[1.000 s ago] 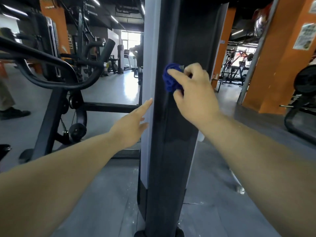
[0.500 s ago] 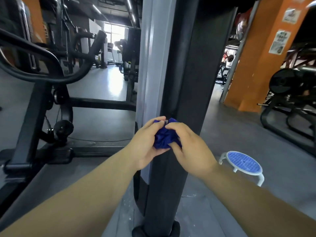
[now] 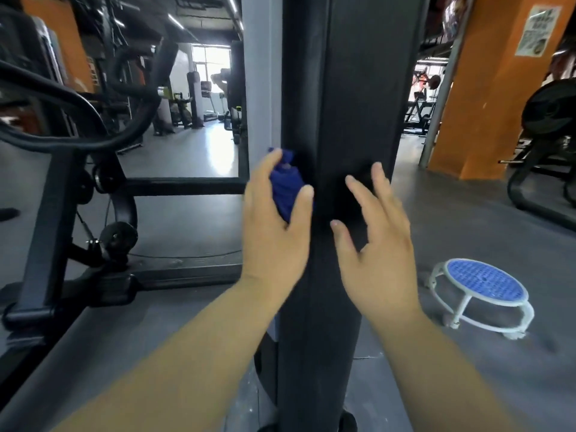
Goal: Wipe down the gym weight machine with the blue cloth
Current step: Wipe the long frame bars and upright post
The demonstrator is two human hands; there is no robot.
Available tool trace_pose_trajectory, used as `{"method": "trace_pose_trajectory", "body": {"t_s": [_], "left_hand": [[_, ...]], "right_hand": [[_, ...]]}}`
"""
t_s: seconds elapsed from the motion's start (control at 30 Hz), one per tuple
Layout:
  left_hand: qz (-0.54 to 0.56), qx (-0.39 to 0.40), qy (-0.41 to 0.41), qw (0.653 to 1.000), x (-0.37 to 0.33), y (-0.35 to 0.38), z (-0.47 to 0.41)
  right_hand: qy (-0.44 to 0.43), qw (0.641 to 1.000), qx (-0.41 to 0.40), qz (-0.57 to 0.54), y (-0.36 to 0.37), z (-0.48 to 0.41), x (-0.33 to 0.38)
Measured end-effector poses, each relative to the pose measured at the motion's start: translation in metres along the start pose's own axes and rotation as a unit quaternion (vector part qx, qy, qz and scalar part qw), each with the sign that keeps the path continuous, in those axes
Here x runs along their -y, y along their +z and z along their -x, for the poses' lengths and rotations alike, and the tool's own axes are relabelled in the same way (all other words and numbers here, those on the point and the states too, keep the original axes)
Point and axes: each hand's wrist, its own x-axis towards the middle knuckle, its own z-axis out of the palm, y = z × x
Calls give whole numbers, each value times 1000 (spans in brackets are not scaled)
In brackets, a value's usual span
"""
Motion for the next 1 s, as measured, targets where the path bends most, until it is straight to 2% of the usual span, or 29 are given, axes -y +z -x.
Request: {"method": "trace_pose_trajectory", "body": {"t_s": [0.07, 0.2, 0.27, 0.37, 0.43, 0.53, 0.63, 0.7, 0.9, 1.0], "left_hand": [[-96, 22, 40, 994, 27, 16, 27], [-168, 40, -16, 985, 69, 7, 82], [-153, 46, -20, 987, 67, 5, 83], [-77, -32, 3, 996, 37, 14, 39], [-74, -56, 19, 996, 26, 20, 10], [-160, -4, 42, 986, 41, 20, 32], [-207, 80, -5, 975, 70, 2, 86], [-207, 107, -17, 972, 78, -7, 96], [-160, -6, 27, 987, 44, 16, 31], [-188, 39, 17, 981, 58, 13, 59]], "right_hand": [[9, 1000, 3, -14, 6, 12, -16], [5, 999, 35, -10, 18, 40, -34], [9, 999, 31, -13, 24, 48, -37], [4, 1000, -6, -26, 29, 46, -39], [6, 999, -16, -43, 31, 40, -38], [6, 999, -14, -50, 34, 36, -39], [-2, 999, -16, -45, 36, 37, -39], [-4, 999, -14, -42, 36, 37, -40], [-14, 999, -3, -38, 36, 37, -44], [-22, 999, 0, -33, 35, 38, -46]]}}
